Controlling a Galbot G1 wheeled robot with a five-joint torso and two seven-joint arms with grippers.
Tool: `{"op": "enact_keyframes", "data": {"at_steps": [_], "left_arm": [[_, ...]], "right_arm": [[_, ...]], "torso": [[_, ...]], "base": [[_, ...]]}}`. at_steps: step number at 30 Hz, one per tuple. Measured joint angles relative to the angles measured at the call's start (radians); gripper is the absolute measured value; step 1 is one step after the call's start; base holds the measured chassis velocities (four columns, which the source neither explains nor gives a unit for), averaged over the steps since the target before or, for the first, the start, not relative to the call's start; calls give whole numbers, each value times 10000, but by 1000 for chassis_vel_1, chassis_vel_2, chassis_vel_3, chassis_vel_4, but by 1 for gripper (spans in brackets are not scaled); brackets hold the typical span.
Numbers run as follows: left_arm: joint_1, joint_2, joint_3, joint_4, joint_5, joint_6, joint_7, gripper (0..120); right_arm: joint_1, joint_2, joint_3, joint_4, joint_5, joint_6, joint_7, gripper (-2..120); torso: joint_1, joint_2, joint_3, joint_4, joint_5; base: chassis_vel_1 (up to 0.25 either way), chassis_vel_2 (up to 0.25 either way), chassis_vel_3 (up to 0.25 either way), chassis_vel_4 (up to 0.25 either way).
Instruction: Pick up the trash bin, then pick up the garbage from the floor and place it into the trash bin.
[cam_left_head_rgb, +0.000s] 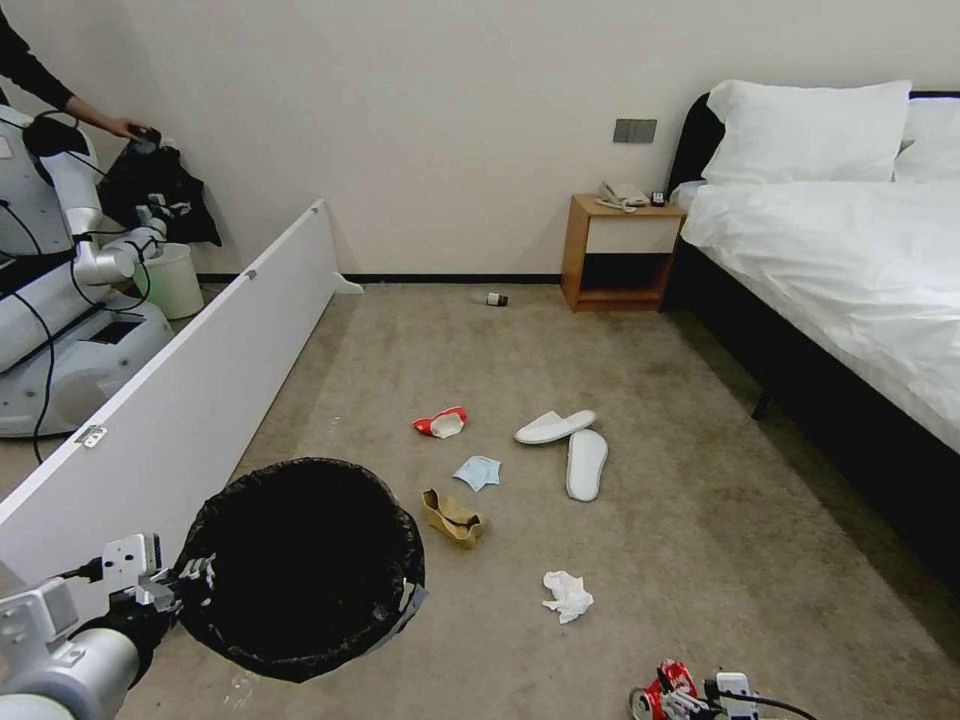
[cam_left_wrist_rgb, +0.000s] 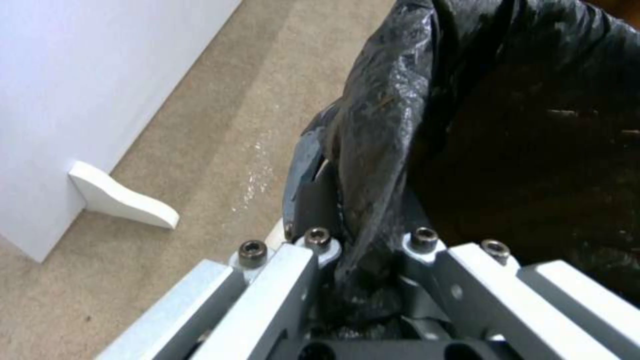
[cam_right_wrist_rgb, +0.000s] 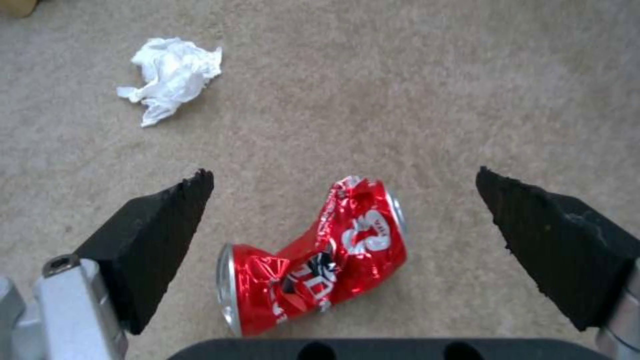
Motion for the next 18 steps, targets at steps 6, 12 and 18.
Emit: {"op": "enact_keyframes", "data": {"at_steps": [6,12,18], "left_arm": [[72,-51,-33,-57,21,0,0,4],[99,-81,-48,-110,39,0,-3,4],[110,-122,-46,-156,76,0,-21,4]], "right_arm": [[342,86,-33,-457,227,-155,111,100],[634,126,-36,-858,355,-289,150,100],[967,149,-26,-1306,443,-342,156,100]], "torso": [[0,0,0,0,1],[0,0,0,0,1],[0,0,0,1,0]], "base": [[0,0,0,0],[0,0,0,0],[0,0,0,0]]}}
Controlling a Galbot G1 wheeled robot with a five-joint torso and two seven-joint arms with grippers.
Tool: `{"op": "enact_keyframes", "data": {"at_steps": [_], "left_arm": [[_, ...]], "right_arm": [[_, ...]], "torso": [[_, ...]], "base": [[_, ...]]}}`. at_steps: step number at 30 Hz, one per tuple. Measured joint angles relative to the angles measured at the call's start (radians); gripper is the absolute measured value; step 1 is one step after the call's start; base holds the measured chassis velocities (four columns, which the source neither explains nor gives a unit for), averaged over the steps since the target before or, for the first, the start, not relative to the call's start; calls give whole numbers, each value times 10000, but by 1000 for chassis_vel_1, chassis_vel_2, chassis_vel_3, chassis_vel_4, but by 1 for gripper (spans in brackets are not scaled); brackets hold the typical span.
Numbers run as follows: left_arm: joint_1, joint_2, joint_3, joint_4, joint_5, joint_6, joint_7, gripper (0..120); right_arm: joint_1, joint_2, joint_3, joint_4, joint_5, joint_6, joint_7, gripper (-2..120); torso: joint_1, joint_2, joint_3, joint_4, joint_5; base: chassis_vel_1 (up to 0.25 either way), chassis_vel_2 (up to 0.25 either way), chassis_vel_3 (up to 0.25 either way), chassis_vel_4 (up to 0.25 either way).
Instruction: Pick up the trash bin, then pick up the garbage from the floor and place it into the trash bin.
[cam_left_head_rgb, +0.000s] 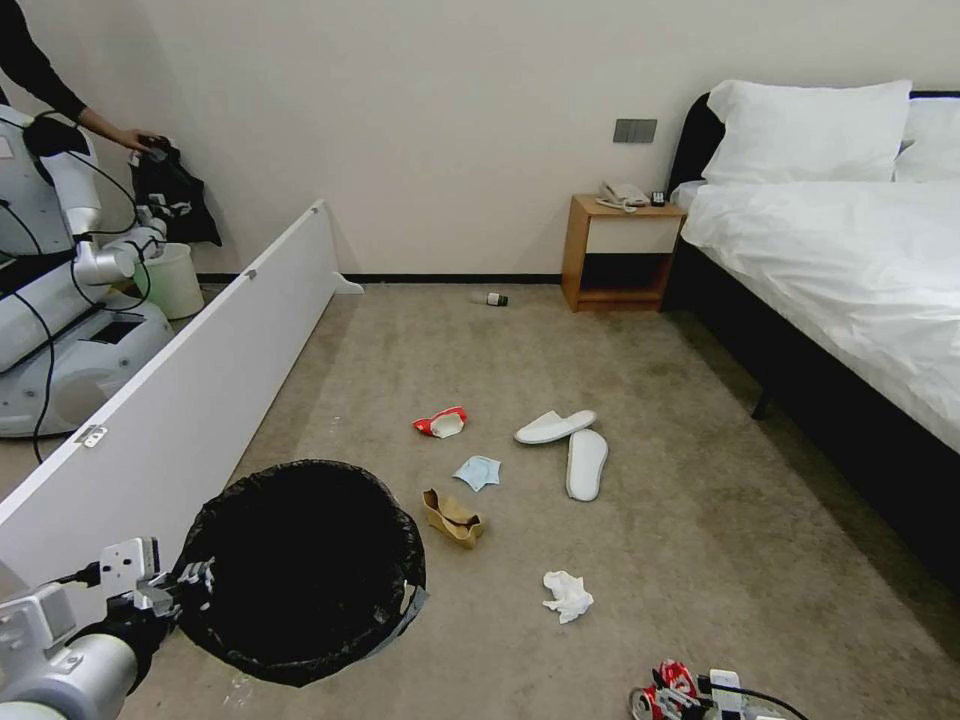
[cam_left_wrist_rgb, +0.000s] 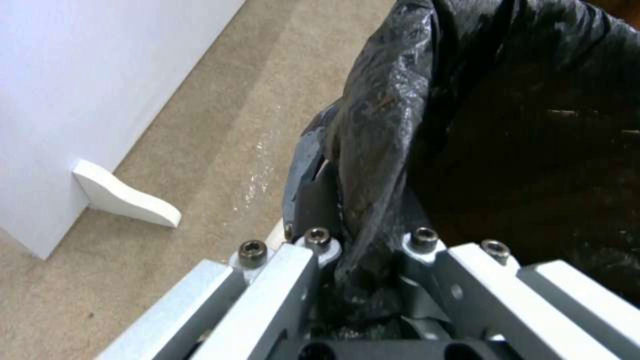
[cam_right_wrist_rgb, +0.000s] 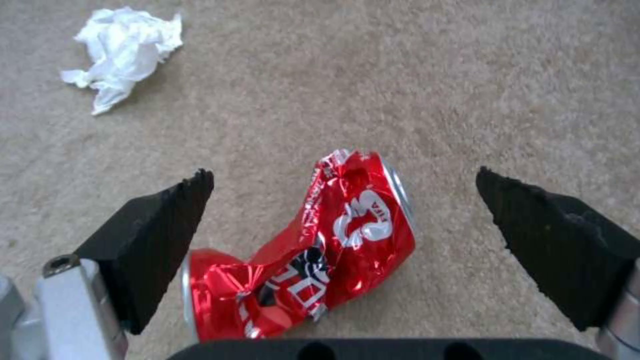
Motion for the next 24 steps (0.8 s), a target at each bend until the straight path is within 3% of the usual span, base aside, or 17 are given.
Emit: {"op": "enact_keyframes", "data": {"at_steps": [24], "left_arm": [[59,-81,-73,-46,40,0,-32,4]], "right_arm": [[769,122,-117,-1033,55,-160,20,100]], "torso": [[0,0,0,0,0]], "base": [[0,0,0,0]]}}
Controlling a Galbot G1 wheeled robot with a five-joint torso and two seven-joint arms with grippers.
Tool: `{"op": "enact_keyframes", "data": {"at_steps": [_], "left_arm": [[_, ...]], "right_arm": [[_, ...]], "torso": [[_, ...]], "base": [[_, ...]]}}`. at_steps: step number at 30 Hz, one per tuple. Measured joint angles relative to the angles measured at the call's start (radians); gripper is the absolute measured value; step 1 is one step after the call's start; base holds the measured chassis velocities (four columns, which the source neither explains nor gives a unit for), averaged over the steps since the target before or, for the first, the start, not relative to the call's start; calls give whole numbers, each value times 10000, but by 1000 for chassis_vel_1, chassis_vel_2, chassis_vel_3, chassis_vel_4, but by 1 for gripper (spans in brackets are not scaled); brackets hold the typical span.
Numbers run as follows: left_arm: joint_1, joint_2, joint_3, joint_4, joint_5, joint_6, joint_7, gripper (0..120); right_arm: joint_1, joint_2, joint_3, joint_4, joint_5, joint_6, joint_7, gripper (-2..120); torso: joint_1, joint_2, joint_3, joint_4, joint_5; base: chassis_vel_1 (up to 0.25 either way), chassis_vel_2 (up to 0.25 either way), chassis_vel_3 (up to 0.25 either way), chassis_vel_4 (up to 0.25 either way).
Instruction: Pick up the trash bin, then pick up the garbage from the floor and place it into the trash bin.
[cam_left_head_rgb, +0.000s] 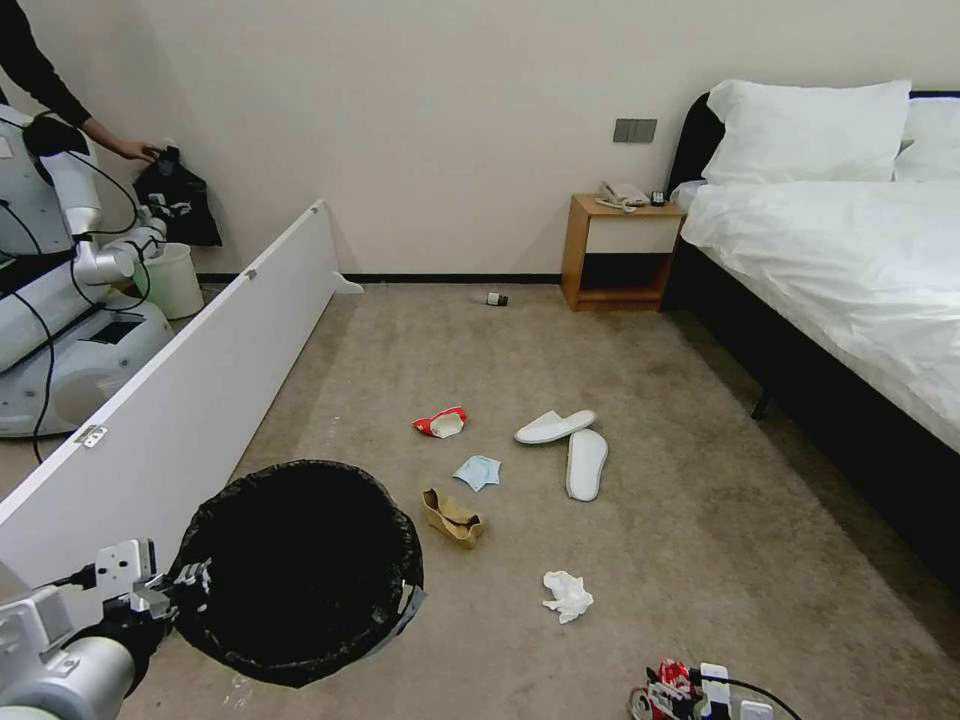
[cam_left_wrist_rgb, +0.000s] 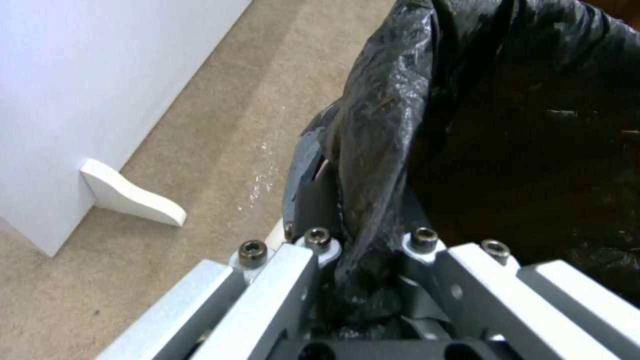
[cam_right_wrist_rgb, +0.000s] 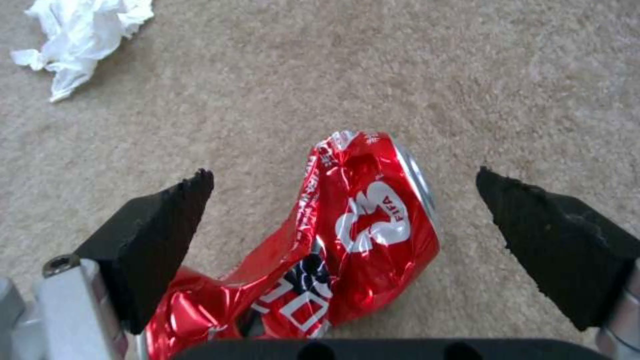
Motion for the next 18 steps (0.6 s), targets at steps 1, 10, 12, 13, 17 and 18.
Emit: {"op": "enact_keyframes", "data": {"at_steps": [1,10,12,13,17,18], "left_arm": [[0,0,0,0,0,0,0,4],[9,-23,-7,1,-2,0,1,4],[5,-23,-3,0,-2,0,1,4],[5,-23,-3,0,-2,0,1,4],[-8,-20,-2,1,-6,0,0,4],[-10,-21,-1,0,-6,0,0,4]], "right_arm": [[0,0,0,0,0,0,0,100],[264,71,27,-309,180,-162,62,100],[308,101,36,-331,513,-275,160,100],[308,101,36,-331,513,-275,160,100],[252,112,-44,-225,1355,-534,545,100],[226,112,-89,-157,1600,-624,649,100]], "torso": [[0,0,0,0,0],[0,0,0,-1,0],[0,0,0,0,0],[0,0,0,0,0],[0,0,0,-1,-1],[0,0,0,-2,0]], "base": [[0,0,0,0],[0,0,0,0],[0,0,0,0],[0,0,0,0],[0,0,0,0],[0,0,0,0]]}}
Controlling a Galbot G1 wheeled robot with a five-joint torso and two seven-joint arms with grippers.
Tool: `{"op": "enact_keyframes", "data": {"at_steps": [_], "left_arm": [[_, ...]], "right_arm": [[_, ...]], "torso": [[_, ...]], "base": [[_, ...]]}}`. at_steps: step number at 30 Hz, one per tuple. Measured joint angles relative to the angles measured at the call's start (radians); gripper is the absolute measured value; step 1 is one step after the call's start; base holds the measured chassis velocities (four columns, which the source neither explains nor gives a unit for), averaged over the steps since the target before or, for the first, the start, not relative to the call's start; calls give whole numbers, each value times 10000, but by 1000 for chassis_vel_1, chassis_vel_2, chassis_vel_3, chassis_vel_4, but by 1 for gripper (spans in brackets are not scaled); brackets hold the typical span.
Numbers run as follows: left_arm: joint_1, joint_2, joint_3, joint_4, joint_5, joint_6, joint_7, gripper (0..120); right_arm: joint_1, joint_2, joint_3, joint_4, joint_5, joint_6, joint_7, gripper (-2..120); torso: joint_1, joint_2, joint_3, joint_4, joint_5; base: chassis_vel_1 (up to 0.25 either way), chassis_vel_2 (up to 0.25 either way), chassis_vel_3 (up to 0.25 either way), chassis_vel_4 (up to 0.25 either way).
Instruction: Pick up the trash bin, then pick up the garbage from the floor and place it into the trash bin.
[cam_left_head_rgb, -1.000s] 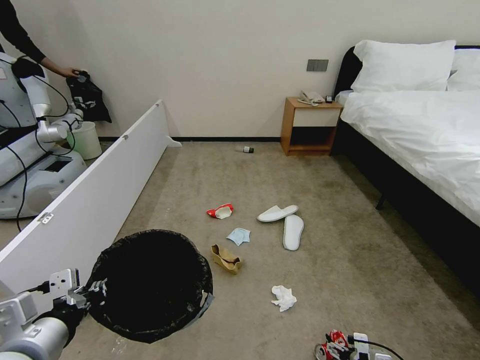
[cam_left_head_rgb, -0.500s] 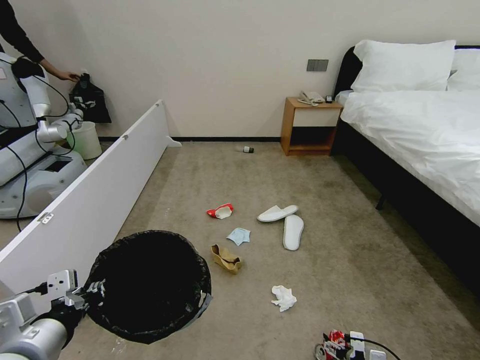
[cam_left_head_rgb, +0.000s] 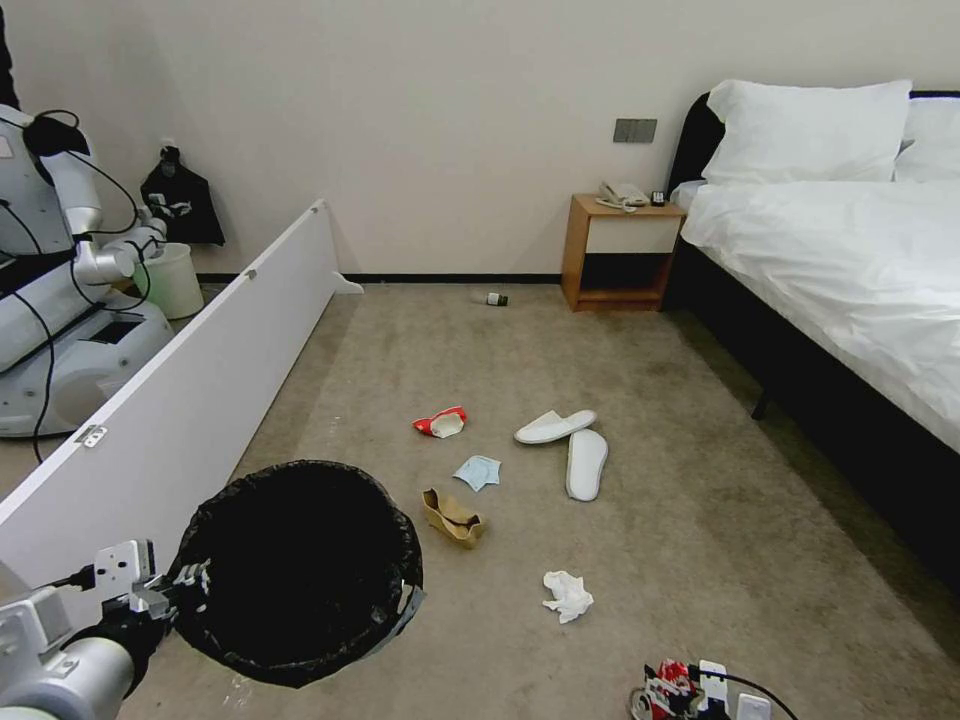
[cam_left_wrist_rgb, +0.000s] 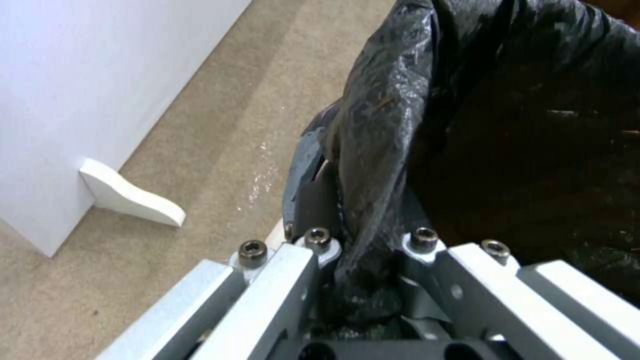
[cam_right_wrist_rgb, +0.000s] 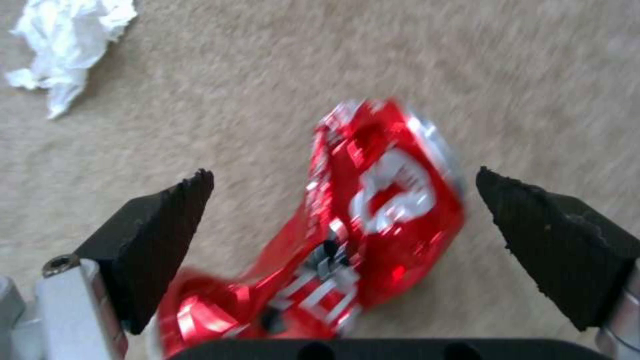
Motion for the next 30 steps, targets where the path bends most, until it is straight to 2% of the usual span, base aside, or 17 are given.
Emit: {"op": "enact_keyframes", "data": {"at_steps": [1,3,4,7,10,30], "left_arm": [[0,0,0,0,0,0,0,4],[-13,-15,22,4,-2,-1,1,4],[-13,-15,22,4,-2,-1,1,4],[-15,-18,23,4,-13,0,10,4],[-15,-17,7,5,-33,0,16,4],[72,-81,0,-56,-66,0,52,4]], "right_arm": [[0,0,0,0,0,0,0,100],[-38,34,-99,228,1005,-352,503,100],[-38,34,-99,228,1005,-352,503,100],[-78,104,-199,465,2147,-659,1174,100],[-87,142,-219,517,2398,-719,1411,100],[69,198,27,364,2203,-690,1492,100]], "torso": [[0,0,0,0,0],[0,0,-1,1,-2],[0,0,-1,1,-2],[0,0,-1,1,-1],[0,0,-1,1,-1],[0,0,-1,1,-1]], "base": [[0,0,0,0],[0,0,0,0],[0,0,0,0],[0,0,0,0],[0,0,0,0],[0,0,0,0]]}}
